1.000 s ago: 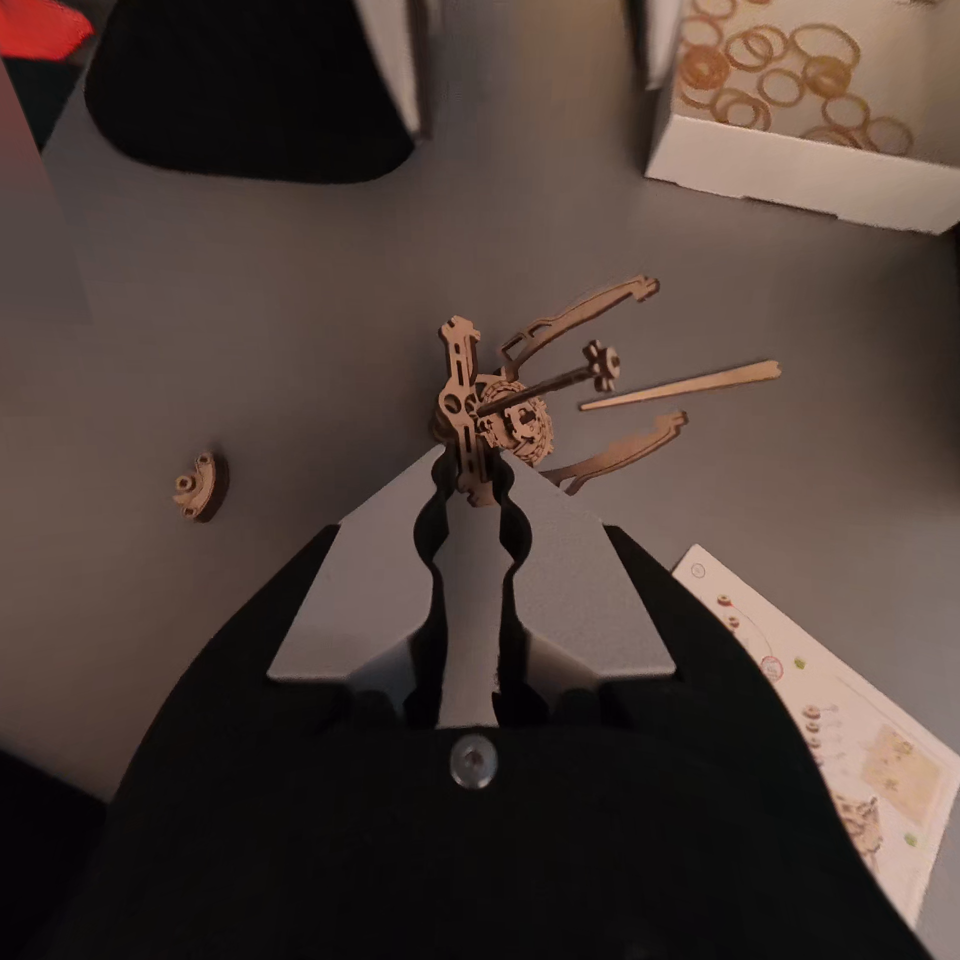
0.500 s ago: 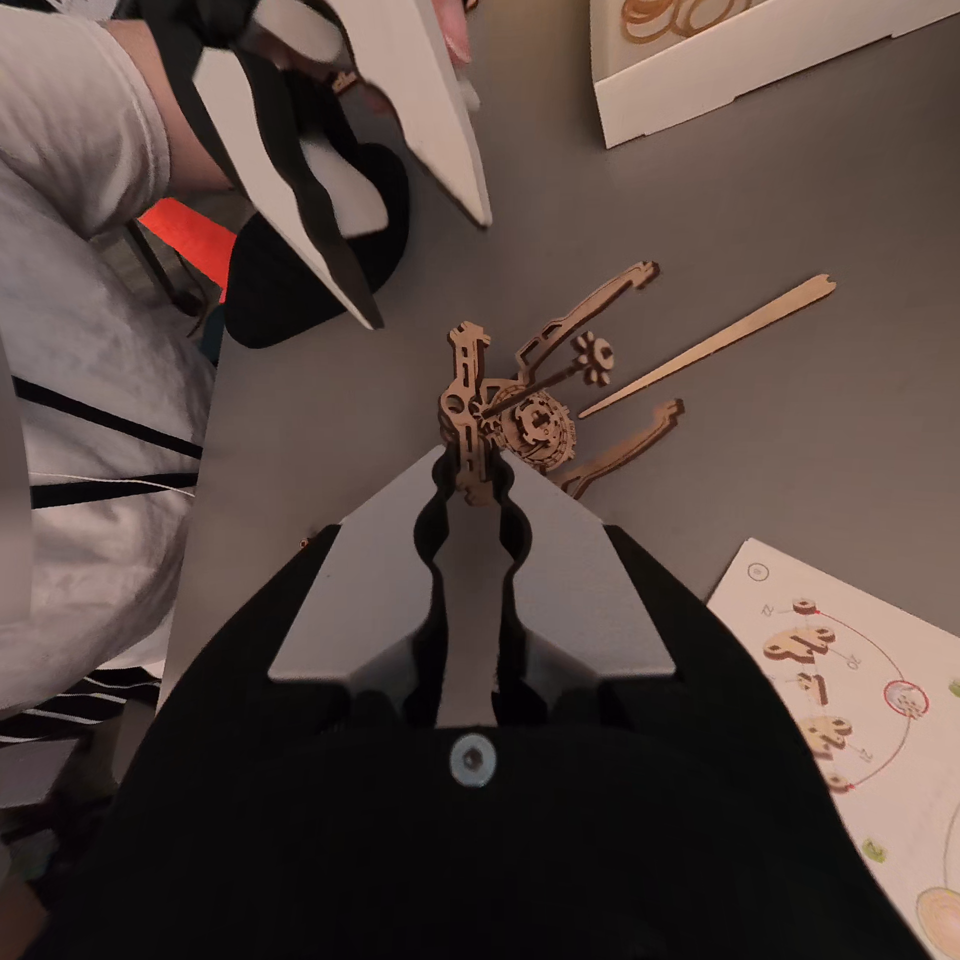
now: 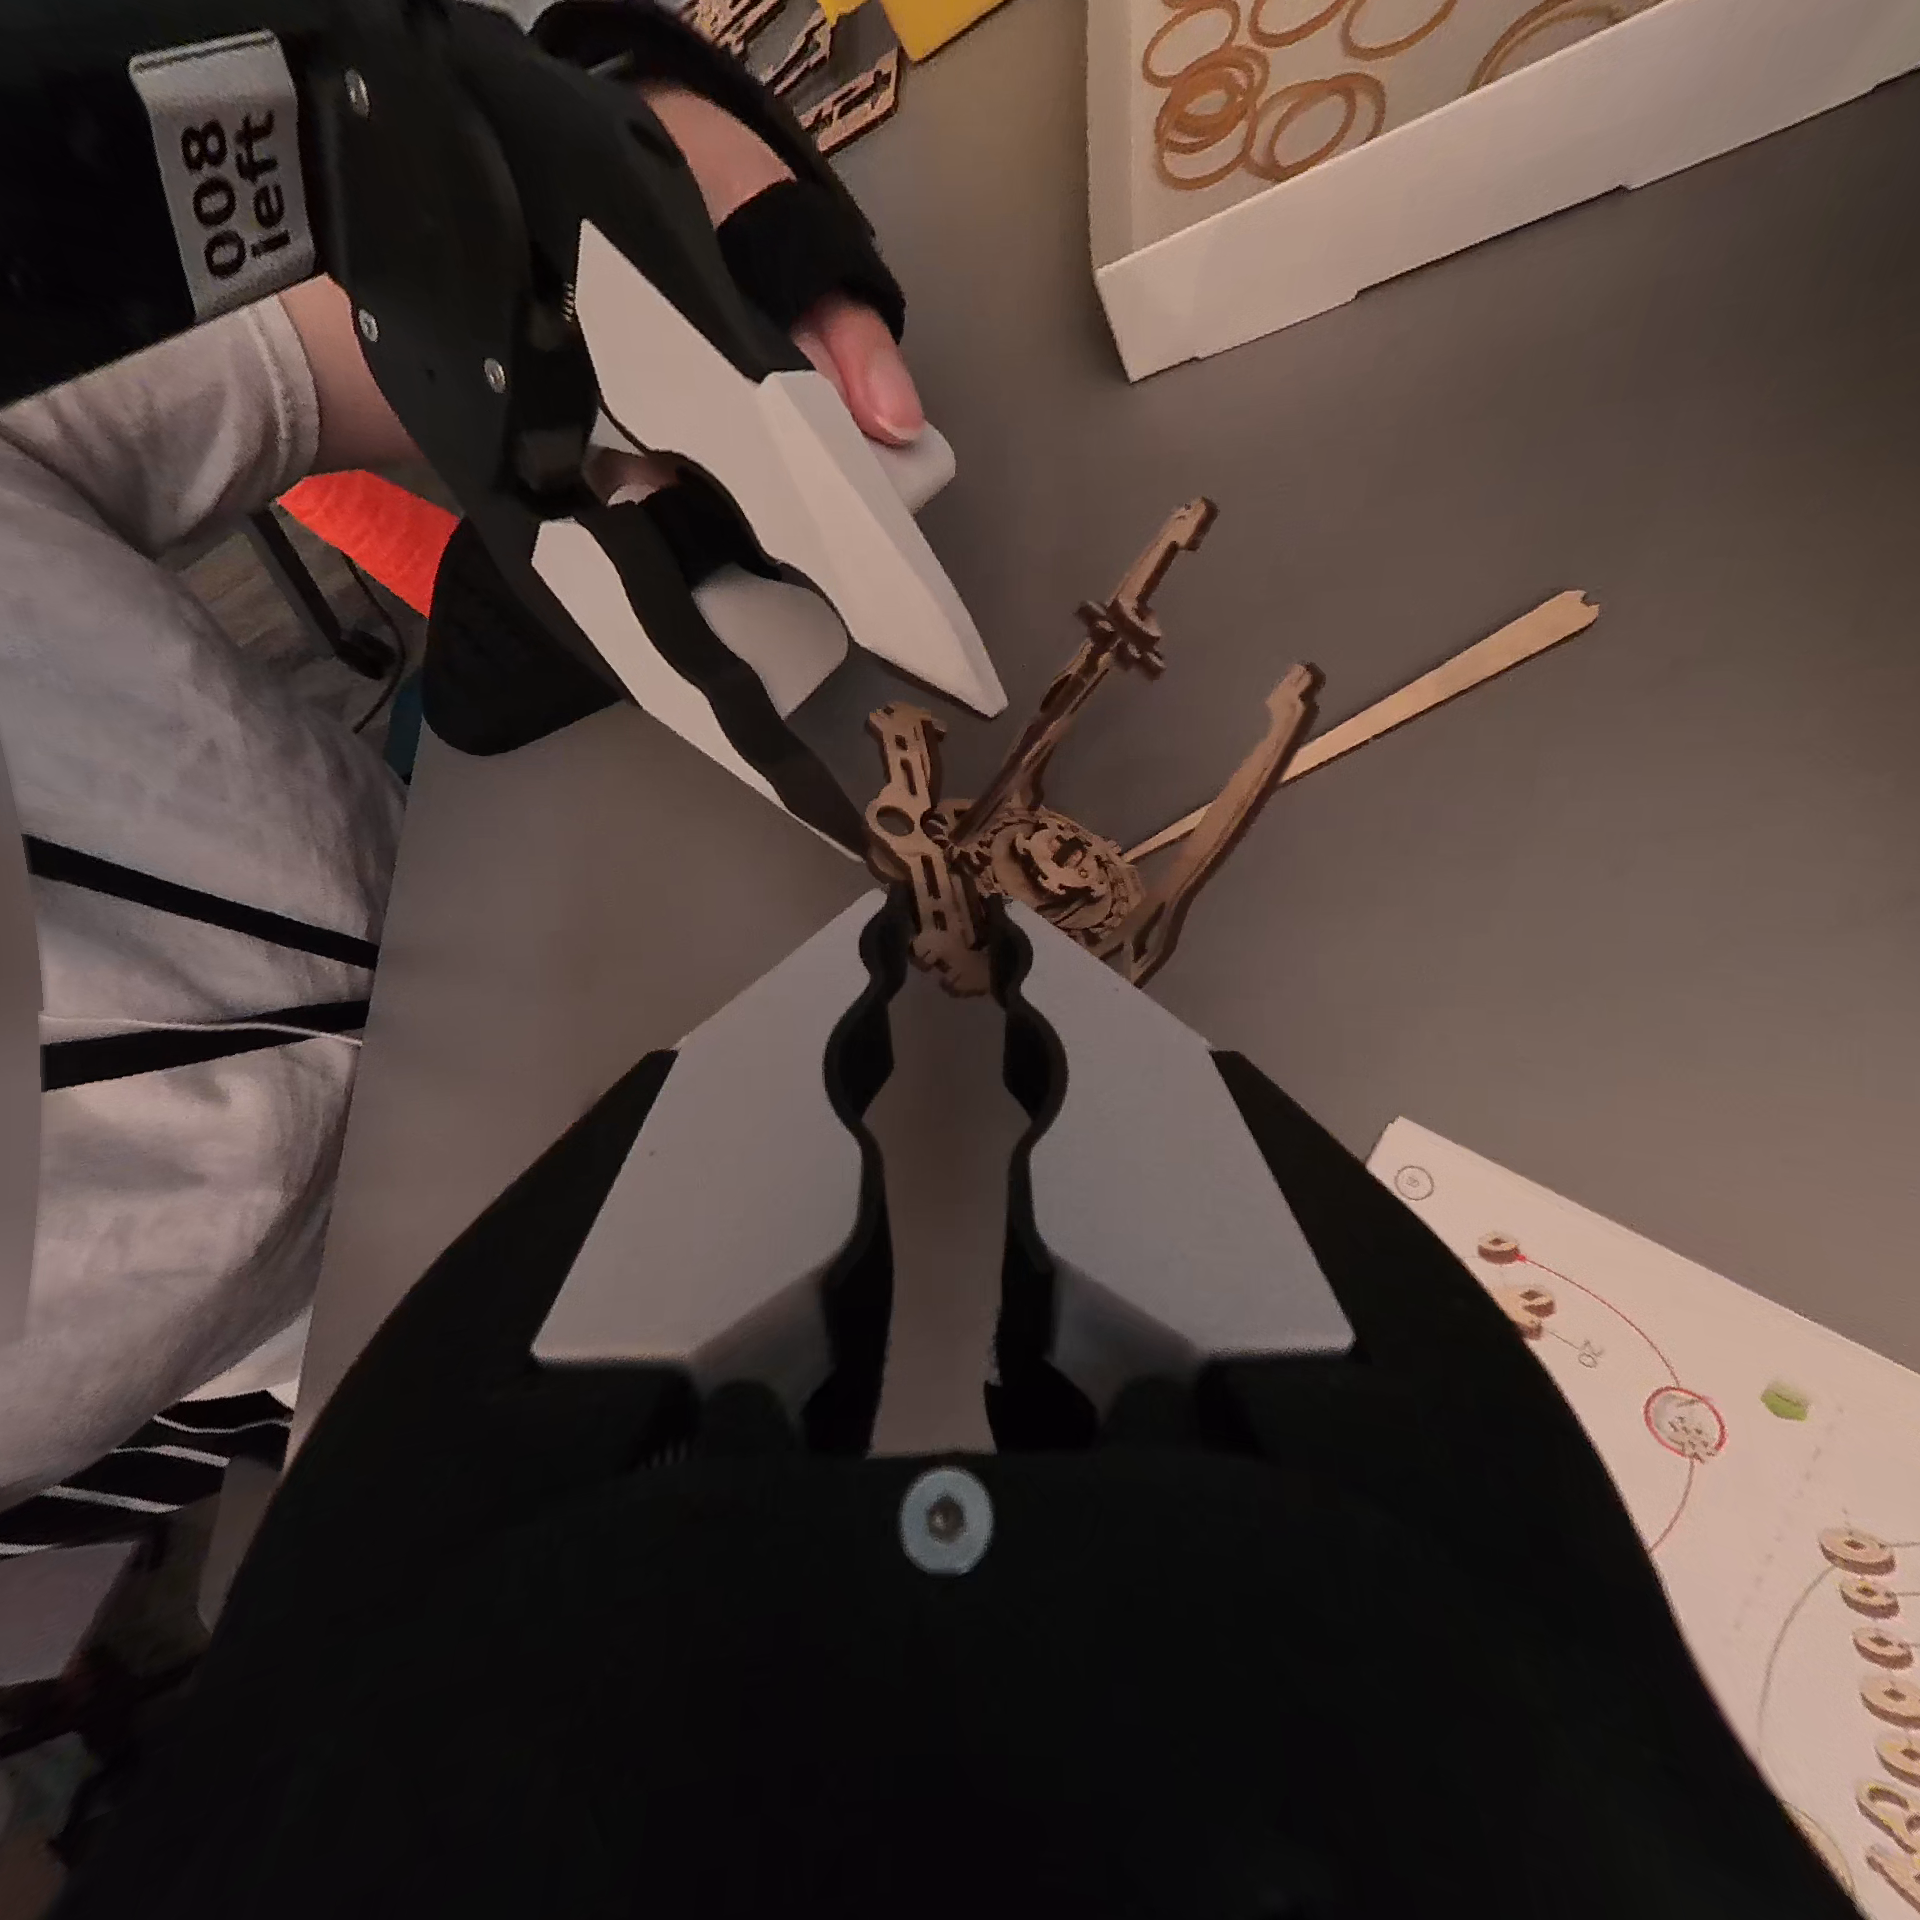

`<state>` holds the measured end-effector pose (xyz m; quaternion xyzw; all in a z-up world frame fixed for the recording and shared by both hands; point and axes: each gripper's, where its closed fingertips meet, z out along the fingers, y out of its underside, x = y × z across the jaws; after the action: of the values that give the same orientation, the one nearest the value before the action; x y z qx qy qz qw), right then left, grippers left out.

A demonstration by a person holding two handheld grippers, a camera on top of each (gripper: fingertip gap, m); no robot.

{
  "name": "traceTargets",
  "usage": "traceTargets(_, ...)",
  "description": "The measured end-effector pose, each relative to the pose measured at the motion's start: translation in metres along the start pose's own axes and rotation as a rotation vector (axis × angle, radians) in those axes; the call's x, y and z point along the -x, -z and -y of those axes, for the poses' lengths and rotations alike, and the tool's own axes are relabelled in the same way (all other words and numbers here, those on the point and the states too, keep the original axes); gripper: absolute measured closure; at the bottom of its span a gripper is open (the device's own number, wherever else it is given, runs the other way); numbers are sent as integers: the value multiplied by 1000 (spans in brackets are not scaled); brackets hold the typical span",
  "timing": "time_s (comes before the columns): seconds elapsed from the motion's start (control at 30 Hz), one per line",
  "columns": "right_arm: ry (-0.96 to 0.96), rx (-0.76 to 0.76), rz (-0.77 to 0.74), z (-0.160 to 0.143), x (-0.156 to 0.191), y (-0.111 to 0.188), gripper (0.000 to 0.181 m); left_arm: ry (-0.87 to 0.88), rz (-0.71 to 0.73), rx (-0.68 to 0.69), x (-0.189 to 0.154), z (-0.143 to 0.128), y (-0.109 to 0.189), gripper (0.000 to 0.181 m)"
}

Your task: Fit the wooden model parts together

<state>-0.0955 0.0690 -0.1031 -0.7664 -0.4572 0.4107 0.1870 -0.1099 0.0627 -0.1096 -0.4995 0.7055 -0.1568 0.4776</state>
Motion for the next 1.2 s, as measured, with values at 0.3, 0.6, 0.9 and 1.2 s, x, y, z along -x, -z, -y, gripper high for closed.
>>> traceTargets(0.3, -161, -25, 34, 19, -18, 4, 168, 17, 77, 68, 24, -15, -7, 137)
traceTargets(0.6, -199, -53, 97, 31, -28, 6, 167, 109, 66, 72, 37, -19, -12, 146)
traceTargets(0.9, -34, -180, -61, 47, -47, 26, 149, 160, 61, 67, 44, -25, -14, 151)
traceTargets(1.2, -345, -467, -104, 28, -35, 38, 111, 201, 56, 100, 43, -36, -11, 147)
